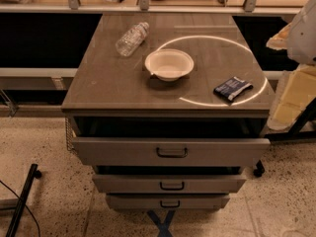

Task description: Place rxbar chocolate into paper bowl

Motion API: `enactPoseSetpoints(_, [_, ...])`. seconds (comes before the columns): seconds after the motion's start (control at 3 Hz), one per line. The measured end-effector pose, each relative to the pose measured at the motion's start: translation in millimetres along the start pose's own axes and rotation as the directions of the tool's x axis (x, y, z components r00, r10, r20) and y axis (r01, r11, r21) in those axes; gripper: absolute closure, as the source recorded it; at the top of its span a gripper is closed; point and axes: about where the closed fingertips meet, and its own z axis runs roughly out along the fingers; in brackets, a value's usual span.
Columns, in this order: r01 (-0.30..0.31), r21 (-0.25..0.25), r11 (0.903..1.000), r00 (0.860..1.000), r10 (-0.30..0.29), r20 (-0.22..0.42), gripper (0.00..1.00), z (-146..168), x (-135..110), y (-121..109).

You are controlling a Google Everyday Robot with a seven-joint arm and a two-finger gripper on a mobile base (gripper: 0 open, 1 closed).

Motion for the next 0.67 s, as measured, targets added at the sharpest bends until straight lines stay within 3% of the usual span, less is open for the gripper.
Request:
enactPoseSetpoints(0.33, [-0.008,0.007,0.9999,1.0,0.008,0.006,0.0,2.0,0.0,-4.2])
enactPoseSetpoints(0.67, [-0.053,0.041,0.9977,0.998,0.052,0.038,0.0,13.6,0.1,-26.8])
